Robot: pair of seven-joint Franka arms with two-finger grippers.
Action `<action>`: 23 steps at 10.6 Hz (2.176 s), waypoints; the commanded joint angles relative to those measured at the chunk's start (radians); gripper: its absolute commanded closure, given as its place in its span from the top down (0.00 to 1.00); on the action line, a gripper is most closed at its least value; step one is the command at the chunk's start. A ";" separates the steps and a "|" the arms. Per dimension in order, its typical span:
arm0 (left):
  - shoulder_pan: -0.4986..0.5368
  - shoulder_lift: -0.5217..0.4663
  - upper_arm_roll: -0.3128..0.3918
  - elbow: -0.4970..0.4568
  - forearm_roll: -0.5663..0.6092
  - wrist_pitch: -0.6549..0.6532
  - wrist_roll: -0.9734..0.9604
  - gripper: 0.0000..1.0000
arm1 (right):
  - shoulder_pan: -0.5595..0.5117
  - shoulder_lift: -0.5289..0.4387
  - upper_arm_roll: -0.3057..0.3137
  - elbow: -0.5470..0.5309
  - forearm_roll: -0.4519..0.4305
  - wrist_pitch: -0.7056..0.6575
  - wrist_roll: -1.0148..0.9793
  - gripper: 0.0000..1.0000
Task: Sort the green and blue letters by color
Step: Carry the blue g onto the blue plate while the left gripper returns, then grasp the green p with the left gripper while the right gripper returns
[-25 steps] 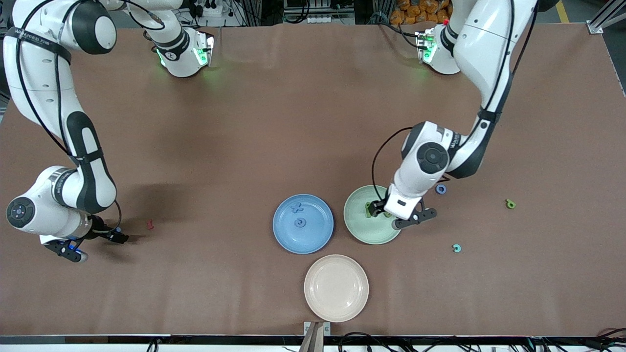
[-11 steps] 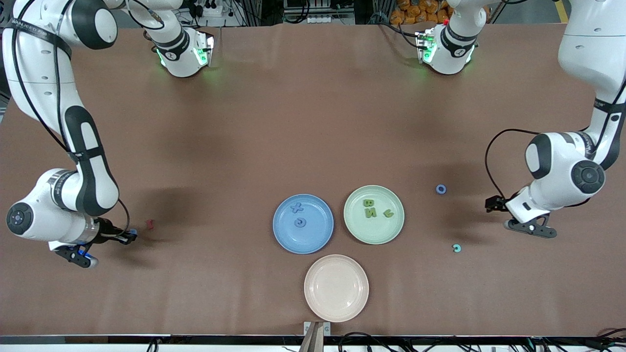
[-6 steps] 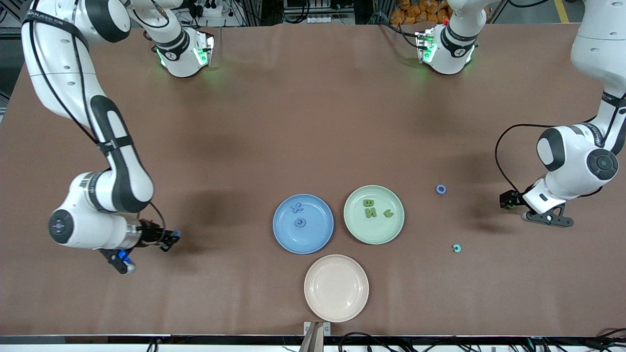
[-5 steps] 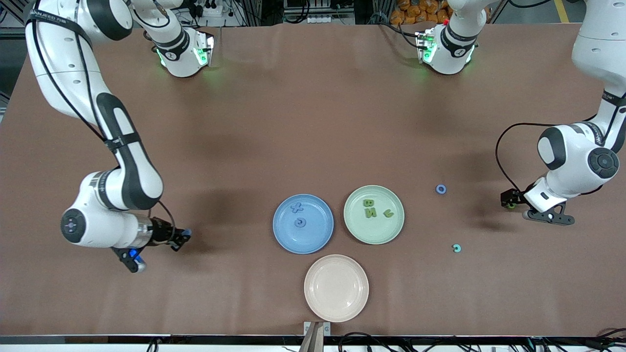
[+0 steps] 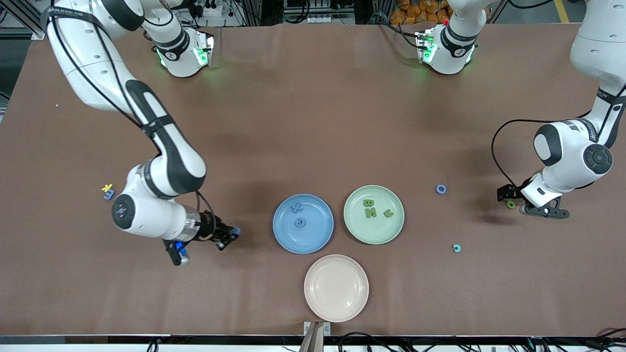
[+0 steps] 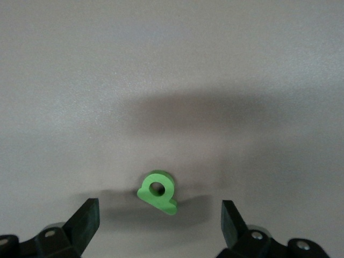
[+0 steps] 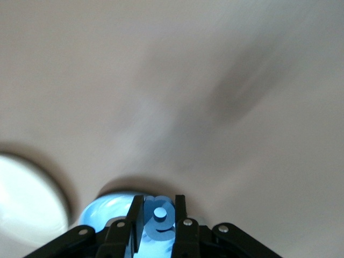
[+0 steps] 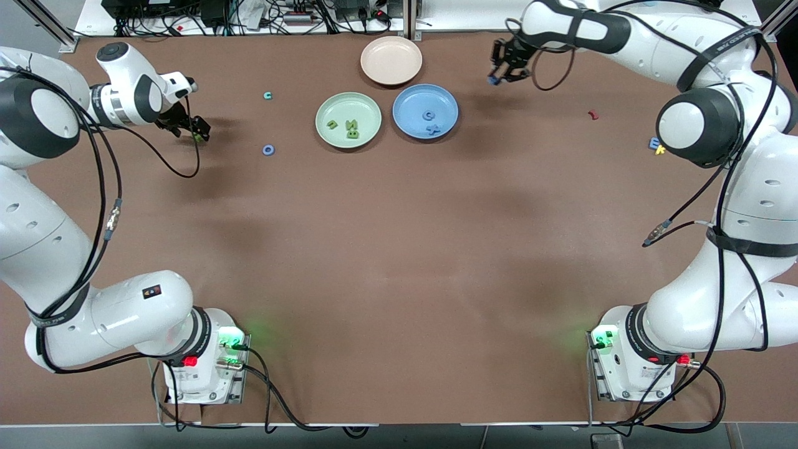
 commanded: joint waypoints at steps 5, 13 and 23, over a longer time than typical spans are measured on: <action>0.009 -0.021 -0.008 -0.038 -0.084 0.039 0.008 0.05 | 0.232 -0.004 0.010 -0.002 0.006 0.336 0.474 1.00; -0.020 -0.035 -0.006 -0.020 -0.084 0.035 -0.002 0.00 | 0.092 -0.051 -0.053 -0.127 -0.234 0.124 0.171 1.00; -0.466 -0.072 0.002 0.112 -0.121 -0.072 -0.712 0.00 | -0.336 -0.351 -0.052 -0.669 -0.550 0.143 -0.416 1.00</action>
